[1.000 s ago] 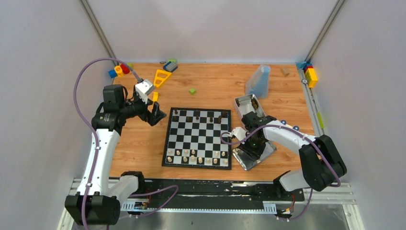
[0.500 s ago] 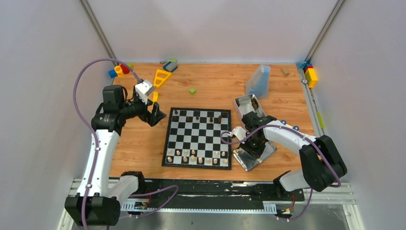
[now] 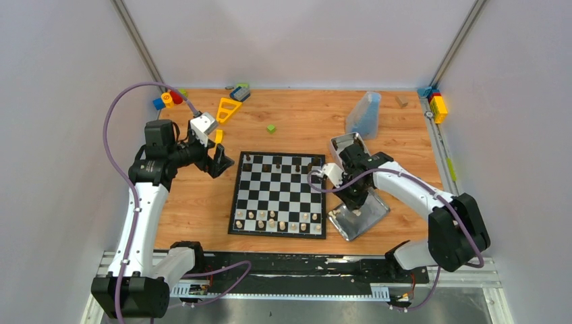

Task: Set up the chess pieces on the board
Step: Pick up the chess piece from the storage box, then place the chess piece on the chessboard.

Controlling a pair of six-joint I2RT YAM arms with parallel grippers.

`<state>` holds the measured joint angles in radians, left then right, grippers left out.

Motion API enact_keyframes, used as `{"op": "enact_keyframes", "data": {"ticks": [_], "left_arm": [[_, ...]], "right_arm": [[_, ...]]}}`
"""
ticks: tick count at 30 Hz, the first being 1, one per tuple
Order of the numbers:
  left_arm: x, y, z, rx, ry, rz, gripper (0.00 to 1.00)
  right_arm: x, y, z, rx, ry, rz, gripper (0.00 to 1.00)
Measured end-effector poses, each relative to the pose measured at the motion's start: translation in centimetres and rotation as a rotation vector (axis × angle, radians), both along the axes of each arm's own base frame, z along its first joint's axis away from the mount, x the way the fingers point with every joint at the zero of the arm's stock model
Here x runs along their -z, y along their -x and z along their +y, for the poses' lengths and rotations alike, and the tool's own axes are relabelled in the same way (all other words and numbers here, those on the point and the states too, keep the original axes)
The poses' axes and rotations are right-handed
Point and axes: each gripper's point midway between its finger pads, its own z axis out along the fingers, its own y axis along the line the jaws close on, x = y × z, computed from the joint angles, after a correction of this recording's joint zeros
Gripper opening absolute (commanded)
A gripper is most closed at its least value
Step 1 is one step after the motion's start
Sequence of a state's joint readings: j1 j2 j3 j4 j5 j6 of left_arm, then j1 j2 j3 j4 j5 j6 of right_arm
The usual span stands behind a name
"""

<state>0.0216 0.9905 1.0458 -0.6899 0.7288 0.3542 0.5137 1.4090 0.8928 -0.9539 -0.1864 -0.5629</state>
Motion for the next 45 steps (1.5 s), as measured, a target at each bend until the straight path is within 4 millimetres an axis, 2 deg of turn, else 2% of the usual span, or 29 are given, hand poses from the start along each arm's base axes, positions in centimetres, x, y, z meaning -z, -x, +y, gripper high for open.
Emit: {"op": "enact_keyframes", "data": {"ticks": [5,11,15,17,20,24,28,37,45], "left_arm": [[0.0,-0.4,-0.1,-0.008,0.012,-0.01,1.0],[-0.3,-1.3,-0.1,-0.033,0.038,-0.031,1.0],[-0.7,-1.9,-0.1,-0.037,0.046,-0.064,1.0],[-0.5,-2.1,-0.2,-0.034,0.048,-0.074,1.0],[0.2,-2.3,-0.3,-0.026,0.052,-0.082,1.0],[0.8,-2.5,-0.5,-0.009,0.061,-0.095,1.0],[0.7,-2.6,-0.8,0.008,0.07,-0.126,1.0],[-0.1,-2.3,-1.1,0.03,0.08,-0.172,1.0],[-0.2,-2.3,-1.2,0.037,0.081,-0.18,1.0]], "right_arm": [[-3.6,-2.1,3.8,-0.027,-0.181,-0.065,0.0],[-8.9,-5.1,10.3,-0.102,-0.502,-0.199,0.0],[-11.4,-6.4,14.6,-0.162,-0.681,-0.272,0.0],[-11.9,-6.6,16.6,-0.199,-0.747,-0.3,0.0],[-11.4,-6.0,19.4,-0.26,-0.821,-0.316,0.0],[-8.9,-3.9,22.5,-0.342,-0.87,-0.293,0.0],[-7.3,-2.3,24.3,-0.394,-0.903,-0.273,0.01],[-4.1,-2.5,25.5,-0.408,-0.94,-0.268,0.04],[-3.4,-2.7,25.8,-0.422,-0.964,-0.29,0.12]]}}
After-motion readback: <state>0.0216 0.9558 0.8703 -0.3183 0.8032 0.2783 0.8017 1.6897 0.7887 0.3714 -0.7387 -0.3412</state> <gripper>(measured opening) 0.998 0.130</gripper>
